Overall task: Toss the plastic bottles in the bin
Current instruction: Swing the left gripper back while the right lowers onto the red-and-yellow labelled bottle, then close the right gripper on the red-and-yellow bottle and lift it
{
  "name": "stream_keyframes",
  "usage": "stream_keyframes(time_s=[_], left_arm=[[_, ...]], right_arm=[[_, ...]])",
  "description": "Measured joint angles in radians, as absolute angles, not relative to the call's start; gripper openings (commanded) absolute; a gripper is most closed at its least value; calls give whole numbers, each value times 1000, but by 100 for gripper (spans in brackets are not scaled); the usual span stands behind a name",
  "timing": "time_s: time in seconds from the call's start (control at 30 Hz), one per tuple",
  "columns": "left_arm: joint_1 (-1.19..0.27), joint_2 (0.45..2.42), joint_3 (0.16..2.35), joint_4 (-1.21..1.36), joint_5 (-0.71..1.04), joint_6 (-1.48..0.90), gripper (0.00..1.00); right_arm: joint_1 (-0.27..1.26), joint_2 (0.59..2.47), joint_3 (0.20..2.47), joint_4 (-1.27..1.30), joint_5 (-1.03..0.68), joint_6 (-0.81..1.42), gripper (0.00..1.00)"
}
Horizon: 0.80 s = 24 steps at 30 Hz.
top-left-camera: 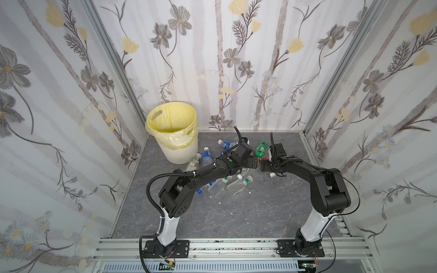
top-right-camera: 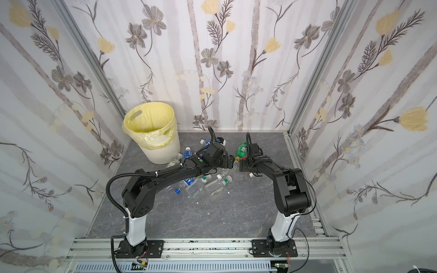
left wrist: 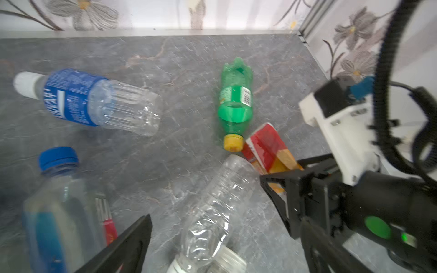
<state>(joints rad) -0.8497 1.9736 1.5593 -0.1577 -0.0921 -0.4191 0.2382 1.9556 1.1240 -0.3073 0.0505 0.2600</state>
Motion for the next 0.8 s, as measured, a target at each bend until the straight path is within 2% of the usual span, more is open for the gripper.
stream_keyframes(time_s=[0.43, 0.8], left_arm=[[-818, 1947, 1551, -154, -21, -435, 100], [-812, 1941, 1542, -153, -1, -445, 100]], right_arm=[[238, 2017, 1182, -373, 29, 260, 59], [240, 1986, 1140, -361, 32, 260, 59]])
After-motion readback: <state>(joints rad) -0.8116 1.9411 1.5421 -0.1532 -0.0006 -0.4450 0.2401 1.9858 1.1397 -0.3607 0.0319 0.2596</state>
